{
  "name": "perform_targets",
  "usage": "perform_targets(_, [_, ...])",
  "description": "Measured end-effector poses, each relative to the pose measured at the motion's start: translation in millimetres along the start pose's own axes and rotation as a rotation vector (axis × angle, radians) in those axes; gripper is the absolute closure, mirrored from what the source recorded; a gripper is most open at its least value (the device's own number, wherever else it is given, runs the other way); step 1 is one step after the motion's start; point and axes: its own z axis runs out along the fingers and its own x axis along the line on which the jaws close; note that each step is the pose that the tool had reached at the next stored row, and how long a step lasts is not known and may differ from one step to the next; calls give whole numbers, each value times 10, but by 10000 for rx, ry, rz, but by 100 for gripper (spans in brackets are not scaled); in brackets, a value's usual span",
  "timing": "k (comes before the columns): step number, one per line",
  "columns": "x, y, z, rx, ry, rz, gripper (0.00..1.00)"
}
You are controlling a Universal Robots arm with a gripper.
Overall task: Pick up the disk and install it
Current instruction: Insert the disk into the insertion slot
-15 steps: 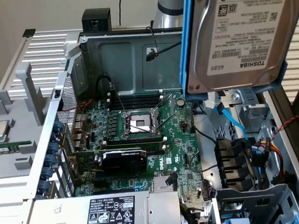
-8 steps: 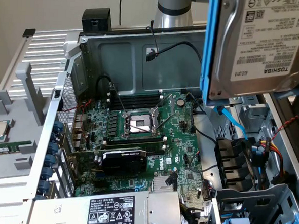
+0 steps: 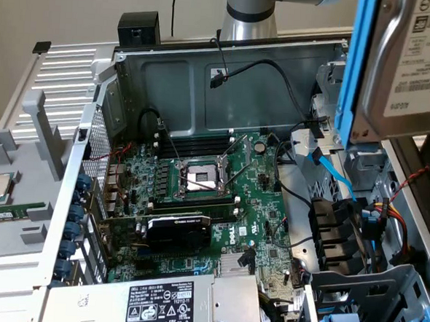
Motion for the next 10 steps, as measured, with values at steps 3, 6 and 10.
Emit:
perform_targets(3, [3,-53,3,0,-1,1,63])
perform_targets(6, [3,-53,3,0,-1,1,63])
perform_targets(10, [3,-53,3,0,-1,1,63])
